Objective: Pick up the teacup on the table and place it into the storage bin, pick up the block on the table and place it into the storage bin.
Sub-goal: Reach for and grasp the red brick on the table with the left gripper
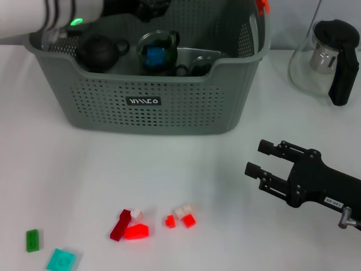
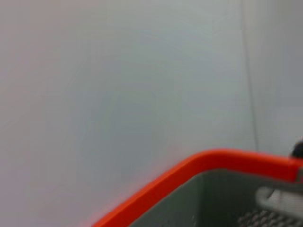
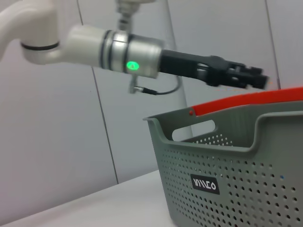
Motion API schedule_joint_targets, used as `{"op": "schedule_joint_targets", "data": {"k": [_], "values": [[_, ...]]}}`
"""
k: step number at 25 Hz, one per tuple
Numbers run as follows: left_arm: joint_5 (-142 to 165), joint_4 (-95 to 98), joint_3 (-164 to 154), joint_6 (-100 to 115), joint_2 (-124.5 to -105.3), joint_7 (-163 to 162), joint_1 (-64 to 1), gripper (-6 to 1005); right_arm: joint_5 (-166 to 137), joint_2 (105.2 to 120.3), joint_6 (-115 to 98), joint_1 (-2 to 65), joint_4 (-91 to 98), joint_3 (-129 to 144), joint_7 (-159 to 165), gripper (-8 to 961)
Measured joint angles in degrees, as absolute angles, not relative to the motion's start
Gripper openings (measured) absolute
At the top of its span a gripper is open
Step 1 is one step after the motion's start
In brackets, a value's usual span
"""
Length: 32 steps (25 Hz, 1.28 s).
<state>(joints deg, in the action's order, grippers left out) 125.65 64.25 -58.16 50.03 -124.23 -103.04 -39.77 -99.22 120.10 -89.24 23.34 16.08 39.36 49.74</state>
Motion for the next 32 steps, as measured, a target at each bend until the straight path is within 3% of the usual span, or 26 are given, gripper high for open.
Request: {"op": "schedule_joint_targets", "data": {"k": [7, 15, 32], "values": [[105.1, 71.2, -48.5, 72.9, -124.3, -91.6, -26.9, 528, -99.2, 120.05, -89.3, 23.3, 16.1, 39.3, 49.7, 638], [113.3, 55.4, -30.5, 104.1, -123.09, -66.0, -23.0, 523, -99.2, 120.06, -89.2, 23.5, 16.1, 39.3, 49.7, 637], [130.5, 42.9, -30.3, 97.5, -124.18, -55.3, -21.1, 512, -99.2, 120.06, -88.9, 22.8, 16.1, 39.3, 49.7, 638]]}}
